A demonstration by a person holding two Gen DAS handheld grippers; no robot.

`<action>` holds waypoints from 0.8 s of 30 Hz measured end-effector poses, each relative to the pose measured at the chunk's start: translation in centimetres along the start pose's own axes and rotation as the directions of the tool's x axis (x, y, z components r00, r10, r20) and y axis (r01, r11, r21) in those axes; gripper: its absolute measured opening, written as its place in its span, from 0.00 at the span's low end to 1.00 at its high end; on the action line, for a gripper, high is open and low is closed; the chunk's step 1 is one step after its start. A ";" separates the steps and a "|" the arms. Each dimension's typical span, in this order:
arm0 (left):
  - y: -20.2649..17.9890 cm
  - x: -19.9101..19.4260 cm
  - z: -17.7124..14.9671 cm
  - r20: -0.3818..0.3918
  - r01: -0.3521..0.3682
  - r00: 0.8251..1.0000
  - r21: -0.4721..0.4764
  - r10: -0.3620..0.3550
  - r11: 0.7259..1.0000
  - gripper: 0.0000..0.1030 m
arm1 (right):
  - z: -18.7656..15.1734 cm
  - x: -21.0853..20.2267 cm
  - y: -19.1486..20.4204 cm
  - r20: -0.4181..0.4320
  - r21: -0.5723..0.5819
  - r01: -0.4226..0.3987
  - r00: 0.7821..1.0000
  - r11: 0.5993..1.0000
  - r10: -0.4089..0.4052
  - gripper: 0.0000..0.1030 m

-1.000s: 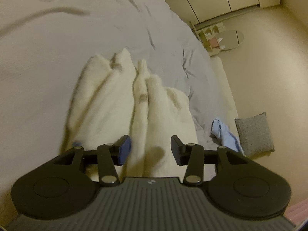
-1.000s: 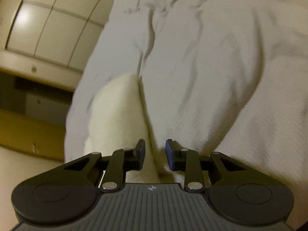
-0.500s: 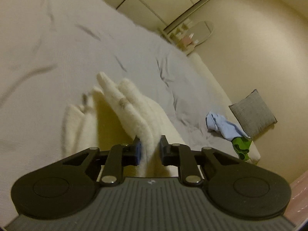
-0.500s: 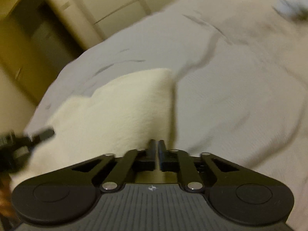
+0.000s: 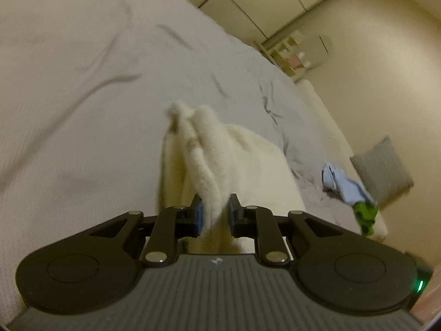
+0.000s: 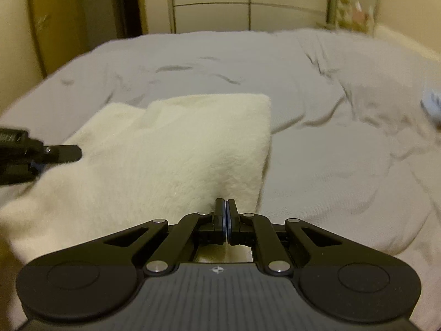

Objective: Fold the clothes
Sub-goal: 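Lower the cream sweater onto the duvet and open the left tool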

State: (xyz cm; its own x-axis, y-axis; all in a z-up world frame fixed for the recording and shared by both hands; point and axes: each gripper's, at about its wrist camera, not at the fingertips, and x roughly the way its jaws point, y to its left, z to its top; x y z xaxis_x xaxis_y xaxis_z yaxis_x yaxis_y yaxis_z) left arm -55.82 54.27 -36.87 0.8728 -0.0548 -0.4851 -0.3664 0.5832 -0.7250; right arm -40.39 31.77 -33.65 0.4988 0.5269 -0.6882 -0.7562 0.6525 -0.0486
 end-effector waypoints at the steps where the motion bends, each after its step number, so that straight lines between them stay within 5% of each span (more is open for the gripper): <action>1: 0.3 0.1 -0.1 0.001 0.002 1.000 -0.022 -0.002 1.000 0.15 | -0.3 0.3 0.9 0.010 -0.053 0.027 1.000 0.998 -0.026 0.10; 4: -0.4 -0.1 -0.6 0.011 -0.022 1.000 -0.014 0.022 1.000 0.16 | -1.2 0.6 2.4 0.040 -0.160 0.087 0.996 0.983 -0.081 0.10; 6: -1.3 -0.7 -0.7 0.018 -0.049 0.999 0.010 0.048 0.999 0.18 | -1.0 0.6 0.9 0.027 -0.090 0.036 0.999 0.995 -0.033 0.10; 8: -2.2 -1.9 -0.6 0.039 -0.081 0.996 0.020 0.080 0.997 0.18 | -1.0 -0.3 -2.5 0.019 0.099 -0.080 0.997 0.992 0.079 0.10; 11: -4.3 -4.8 -1.0 0.116 -0.139 0.985 0.069 0.130 0.988 0.17 | -1.1 -1.7 -7.3 0.048 0.358 -0.237 0.971 0.903 0.236 0.17; 14: -7.3 -7.5 -2.7 0.168 -0.094 0.983 0.145 0.069 0.985 0.17 | -2.6 -4.0 -9.5 0.121 0.445 -0.333 0.942 0.831 0.313 0.18; 17: -9.9 -7.1 -4.7 0.123 -0.094 0.990 0.241 0.066 0.966 0.17 | -4.1 -5.6 -9.9 0.146 0.473 -0.393 0.918 0.789 0.370 0.18; 20: -9.7 -4.4 -6.2 0.083 -0.221 0.975 0.285 0.206 0.933 0.17 | -5.4 -6.0 -8.1 0.106 0.424 -0.411 0.908 0.807 0.406 0.18; 24: -7.7 -2.6 -7.6 0.086 -0.341 0.940 0.291 0.331 0.894 0.05 | -6.0 -5.5 -5.3 0.005 0.246 -0.341 0.936 0.907 0.351 0.17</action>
State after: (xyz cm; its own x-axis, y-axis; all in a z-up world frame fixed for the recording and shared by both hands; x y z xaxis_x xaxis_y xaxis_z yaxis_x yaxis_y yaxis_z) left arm -57.69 43.73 -33.73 0.7267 0.2114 -0.6536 -0.5317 0.7756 -0.3403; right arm -41.67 22.15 -33.89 0.2036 0.7249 -0.6581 -0.7521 0.5461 0.3689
